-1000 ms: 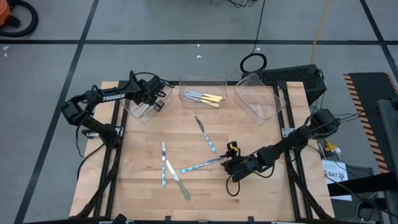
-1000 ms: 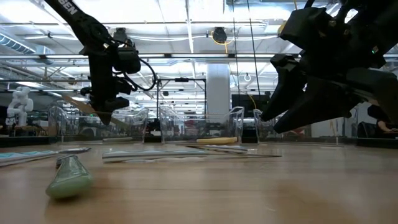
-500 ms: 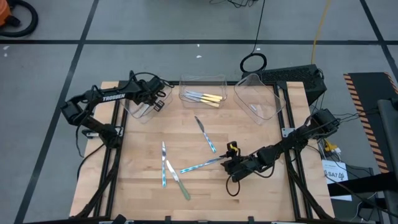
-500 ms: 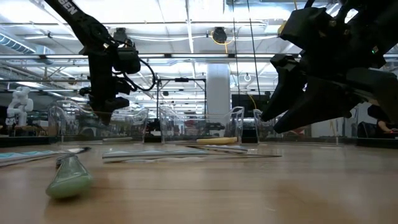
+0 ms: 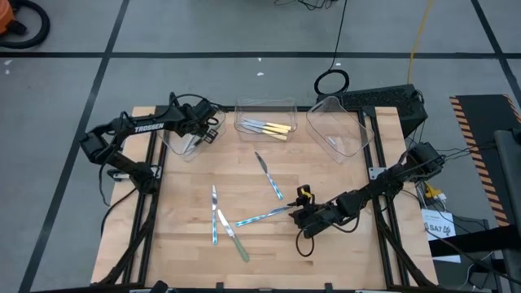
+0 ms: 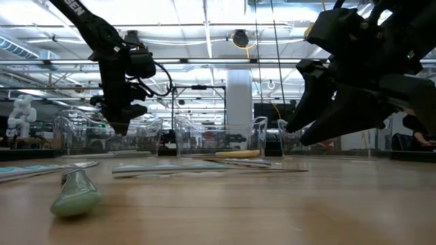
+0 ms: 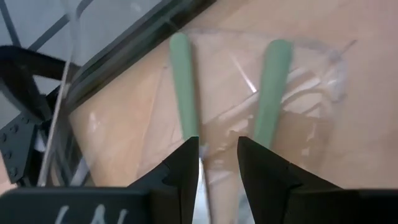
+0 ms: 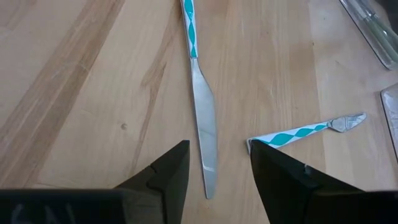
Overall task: Sort silverware by color (type)
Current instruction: Put the green table knife into the left transparent bin
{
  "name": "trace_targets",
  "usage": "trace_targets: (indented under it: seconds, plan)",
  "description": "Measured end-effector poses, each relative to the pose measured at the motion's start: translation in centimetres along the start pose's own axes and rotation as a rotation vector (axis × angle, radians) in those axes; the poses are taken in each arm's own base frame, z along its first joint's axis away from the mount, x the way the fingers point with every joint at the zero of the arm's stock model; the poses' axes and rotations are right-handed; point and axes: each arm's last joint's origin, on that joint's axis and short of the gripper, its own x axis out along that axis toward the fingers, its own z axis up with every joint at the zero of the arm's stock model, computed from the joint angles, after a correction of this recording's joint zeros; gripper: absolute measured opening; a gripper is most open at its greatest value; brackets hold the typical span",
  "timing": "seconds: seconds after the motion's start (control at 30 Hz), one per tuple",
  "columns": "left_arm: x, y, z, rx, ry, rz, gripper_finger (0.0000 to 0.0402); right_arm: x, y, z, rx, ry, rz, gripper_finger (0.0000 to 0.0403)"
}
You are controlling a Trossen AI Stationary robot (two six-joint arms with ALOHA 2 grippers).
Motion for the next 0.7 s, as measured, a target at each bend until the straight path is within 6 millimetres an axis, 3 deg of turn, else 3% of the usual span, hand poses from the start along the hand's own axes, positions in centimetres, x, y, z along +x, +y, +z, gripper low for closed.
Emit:
trace_targets:
  seconds: [0.33, 0.7]
  plan:
    - [-1.9, -3.3, -0.7, 0.108, -0.069, -0.024, 0.0120, 0.0, 0.0, 0.0, 0.013, 0.000, 0.000, 0.0162]
    - [-8.4, -5.0, -2.4, 0.052, -0.336, -0.023, 0.0120, 0.0, 0.0, 0.0, 0.023, 0.001, 0.000, 0.0162]
